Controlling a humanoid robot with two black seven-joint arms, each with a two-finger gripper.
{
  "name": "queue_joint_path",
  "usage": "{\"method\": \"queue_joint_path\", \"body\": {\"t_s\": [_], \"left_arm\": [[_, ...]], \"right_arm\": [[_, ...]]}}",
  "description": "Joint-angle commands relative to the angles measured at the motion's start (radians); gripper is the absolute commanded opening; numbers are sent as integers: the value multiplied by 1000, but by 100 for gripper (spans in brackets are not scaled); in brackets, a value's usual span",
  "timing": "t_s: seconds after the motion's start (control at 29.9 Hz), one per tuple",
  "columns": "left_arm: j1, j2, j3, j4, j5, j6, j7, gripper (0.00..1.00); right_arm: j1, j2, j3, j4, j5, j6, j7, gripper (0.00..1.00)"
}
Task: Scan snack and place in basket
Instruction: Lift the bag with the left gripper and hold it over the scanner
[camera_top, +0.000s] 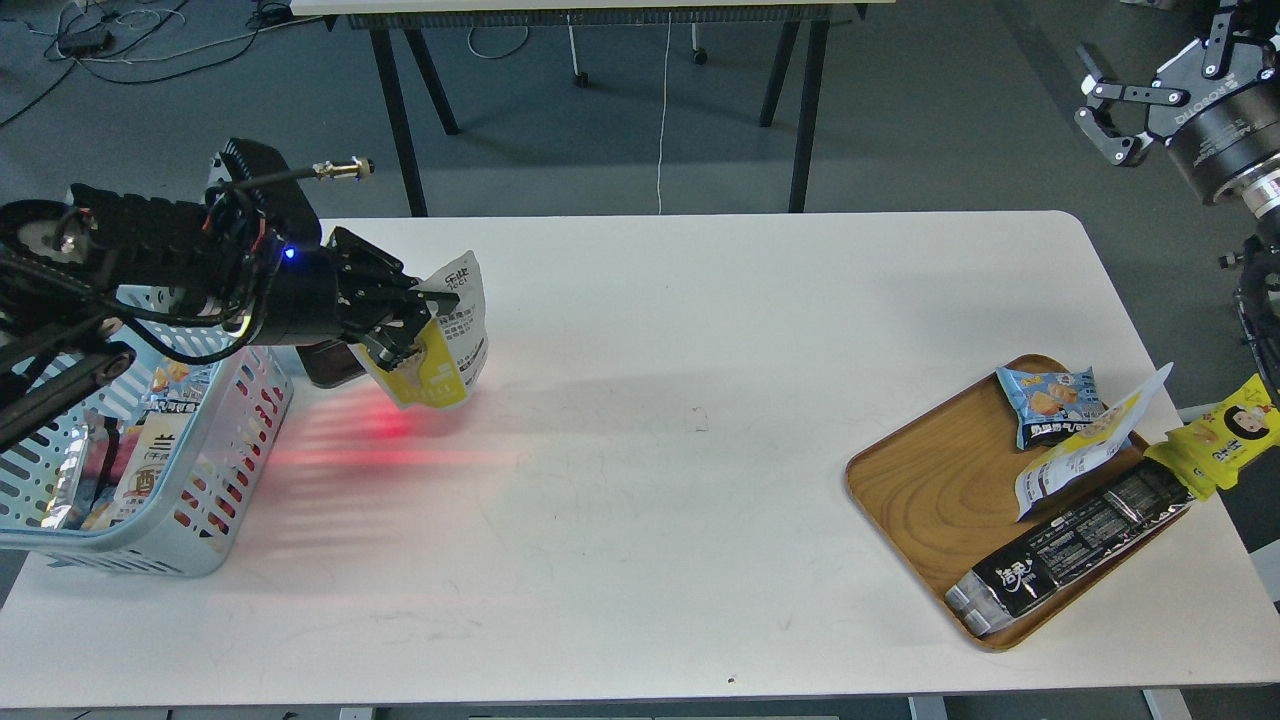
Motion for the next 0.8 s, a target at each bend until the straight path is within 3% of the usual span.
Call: {"method": "queue_joint_path", "body": {"t_s": [0.0, 0.77], "left_arm": [[8, 7, 0, 0, 0, 3, 0, 0], [14, 46, -12, 22, 0, 38, 0, 0]], "right_arm": [[0, -1, 0, 2, 0, 0, 0, 99], [5, 1, -3, 2, 0, 0, 0, 99]]}}
